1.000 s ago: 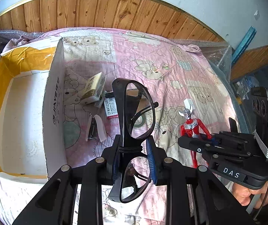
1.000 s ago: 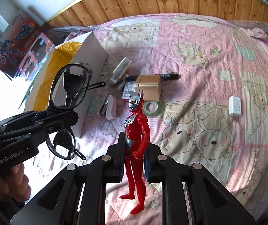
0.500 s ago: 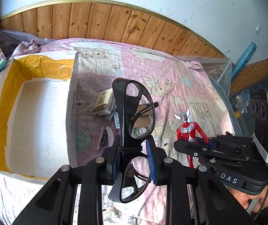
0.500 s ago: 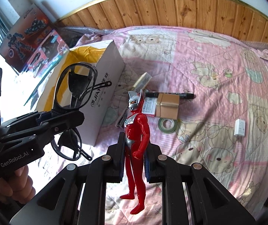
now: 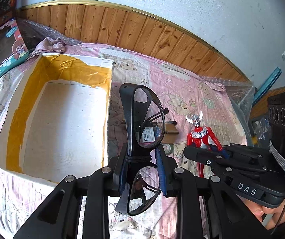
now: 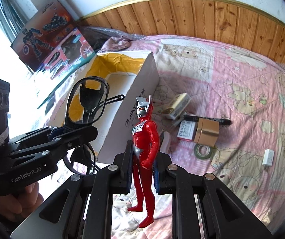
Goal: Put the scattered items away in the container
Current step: 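Carry the glasses and red figure with both tools over the cardboard box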
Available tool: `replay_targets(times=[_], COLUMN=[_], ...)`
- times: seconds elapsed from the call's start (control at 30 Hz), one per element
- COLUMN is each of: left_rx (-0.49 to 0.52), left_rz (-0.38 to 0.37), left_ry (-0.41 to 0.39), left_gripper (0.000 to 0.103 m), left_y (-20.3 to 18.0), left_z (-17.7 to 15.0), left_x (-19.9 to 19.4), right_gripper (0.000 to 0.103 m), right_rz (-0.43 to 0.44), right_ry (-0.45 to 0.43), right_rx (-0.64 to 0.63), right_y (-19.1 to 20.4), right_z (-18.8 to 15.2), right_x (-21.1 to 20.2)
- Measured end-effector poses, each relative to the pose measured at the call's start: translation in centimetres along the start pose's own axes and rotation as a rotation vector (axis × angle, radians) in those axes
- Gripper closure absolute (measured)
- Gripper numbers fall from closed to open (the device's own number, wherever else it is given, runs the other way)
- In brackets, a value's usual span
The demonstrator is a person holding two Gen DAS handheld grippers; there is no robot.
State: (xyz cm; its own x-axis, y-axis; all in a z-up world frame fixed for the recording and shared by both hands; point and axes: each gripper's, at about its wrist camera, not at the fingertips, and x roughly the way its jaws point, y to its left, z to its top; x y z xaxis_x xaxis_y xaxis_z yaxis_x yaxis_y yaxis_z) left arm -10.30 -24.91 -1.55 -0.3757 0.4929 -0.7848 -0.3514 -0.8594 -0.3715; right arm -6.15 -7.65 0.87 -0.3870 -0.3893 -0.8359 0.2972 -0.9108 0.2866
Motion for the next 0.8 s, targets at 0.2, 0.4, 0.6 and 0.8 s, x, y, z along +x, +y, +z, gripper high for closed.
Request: replay_targets(times=[0.2,0.4,0.6,0.8], left_rx=[-0.039,-0.083,-0.138,-0.198], left_rz=[0.001,0.017,0.037,0.057], left_ry=[-0.009,-0.016,-0.014,-0.021], left_gripper=[0.076,0.076,0.076,0.076], left_y=[1.6,3.3,5.4,7.9], left_z=[0.2,0.2,0.0,0.0], left_x=[-0.4,-0.8,-1.0,-1.3], right_gripper=[0.086,0.086,0.086,0.086], right_rz=[0.035,0.070,0.111,0.141], right_ry=[0.002,0.017,0.036,0.058], right_rx=[-0.031,-0.082,-0.106,-0.142], right_y=[1.7,3.8,5.2,6.9], right_z=[1.0,1.5,2.1,2.6], right_x=[0.5,1.5,2.8,3.9])
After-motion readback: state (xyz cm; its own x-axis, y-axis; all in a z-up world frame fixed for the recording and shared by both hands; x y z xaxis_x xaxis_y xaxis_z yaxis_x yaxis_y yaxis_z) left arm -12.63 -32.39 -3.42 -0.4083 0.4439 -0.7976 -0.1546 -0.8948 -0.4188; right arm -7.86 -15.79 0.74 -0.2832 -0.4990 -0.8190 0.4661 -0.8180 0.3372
